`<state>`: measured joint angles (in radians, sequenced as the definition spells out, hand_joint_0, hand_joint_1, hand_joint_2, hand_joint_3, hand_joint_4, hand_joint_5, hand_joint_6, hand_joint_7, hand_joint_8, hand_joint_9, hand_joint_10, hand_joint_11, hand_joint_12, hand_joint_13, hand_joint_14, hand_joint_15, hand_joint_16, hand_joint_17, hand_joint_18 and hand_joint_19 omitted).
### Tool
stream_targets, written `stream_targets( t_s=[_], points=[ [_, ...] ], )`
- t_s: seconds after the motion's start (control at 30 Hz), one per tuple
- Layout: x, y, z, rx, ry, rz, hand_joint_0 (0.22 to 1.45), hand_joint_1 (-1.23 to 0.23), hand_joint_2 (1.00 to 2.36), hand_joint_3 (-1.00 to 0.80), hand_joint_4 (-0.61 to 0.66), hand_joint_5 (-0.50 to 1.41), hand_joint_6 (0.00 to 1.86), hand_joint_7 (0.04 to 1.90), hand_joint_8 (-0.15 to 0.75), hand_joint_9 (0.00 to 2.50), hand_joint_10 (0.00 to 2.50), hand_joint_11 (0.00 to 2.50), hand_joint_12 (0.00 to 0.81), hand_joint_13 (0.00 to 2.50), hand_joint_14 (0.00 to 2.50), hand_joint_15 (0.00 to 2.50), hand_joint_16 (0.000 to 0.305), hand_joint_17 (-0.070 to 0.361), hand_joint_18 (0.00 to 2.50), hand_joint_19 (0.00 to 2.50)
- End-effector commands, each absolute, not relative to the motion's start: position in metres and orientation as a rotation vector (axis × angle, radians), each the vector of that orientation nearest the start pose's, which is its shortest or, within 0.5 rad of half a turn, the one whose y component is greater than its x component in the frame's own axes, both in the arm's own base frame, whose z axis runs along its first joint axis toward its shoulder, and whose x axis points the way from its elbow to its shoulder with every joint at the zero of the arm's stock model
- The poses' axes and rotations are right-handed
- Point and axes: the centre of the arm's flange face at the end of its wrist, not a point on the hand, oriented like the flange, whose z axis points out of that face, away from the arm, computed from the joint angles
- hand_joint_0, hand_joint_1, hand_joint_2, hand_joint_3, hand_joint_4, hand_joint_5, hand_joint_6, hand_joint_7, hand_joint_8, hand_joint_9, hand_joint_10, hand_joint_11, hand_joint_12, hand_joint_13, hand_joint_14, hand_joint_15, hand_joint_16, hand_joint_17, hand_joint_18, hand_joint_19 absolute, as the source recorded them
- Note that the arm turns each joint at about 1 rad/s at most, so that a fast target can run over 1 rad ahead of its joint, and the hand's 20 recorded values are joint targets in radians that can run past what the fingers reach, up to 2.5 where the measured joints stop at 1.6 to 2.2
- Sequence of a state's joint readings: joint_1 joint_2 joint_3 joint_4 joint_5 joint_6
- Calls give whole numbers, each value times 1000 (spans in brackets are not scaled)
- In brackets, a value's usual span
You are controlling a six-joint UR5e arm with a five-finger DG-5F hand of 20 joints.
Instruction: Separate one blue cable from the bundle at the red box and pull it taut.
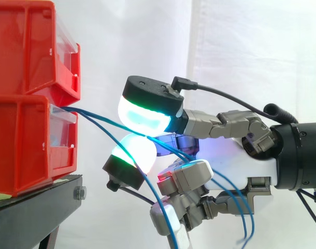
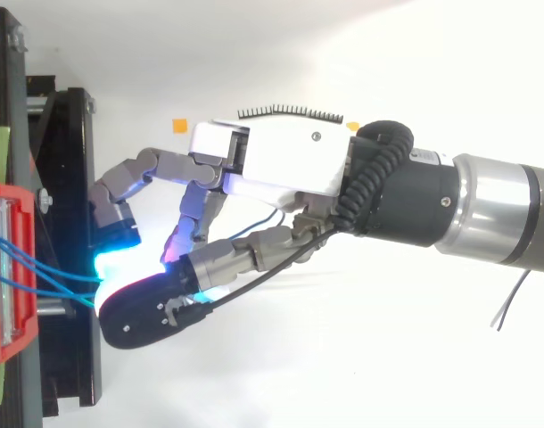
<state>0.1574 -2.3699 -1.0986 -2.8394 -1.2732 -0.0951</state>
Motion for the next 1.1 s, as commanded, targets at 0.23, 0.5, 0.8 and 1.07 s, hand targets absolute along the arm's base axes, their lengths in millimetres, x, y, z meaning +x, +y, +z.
stream_targets(
  t_s=[0.23,0.5,0.8,1.07],
  points=[
    [785,-41,231,1220,1174,1019,862,-901,1000,-500,-221,-157,912,1595,314,1459,29,1566,365,1162,25,707,43,96,937,682],
    [785,-38,231,1219,1175,1020,768,-929,1000,-500,-160,-132,909,1590,320,1504,30,1592,366,1186,26,707,41,93,982,646],
    [785,-40,231,1219,1175,1020,576,-649,1000,-500,-141,-93,866,1279,295,1582,32,1452,374,1229,24,692,41,93,1033,710],
    [785,-38,231,1219,1175,1020,559,-359,1000,-500,-114,-39,748,1208,263,1654,34,1290,366,1270,25,671,42,94,1063,728]
  ],
)
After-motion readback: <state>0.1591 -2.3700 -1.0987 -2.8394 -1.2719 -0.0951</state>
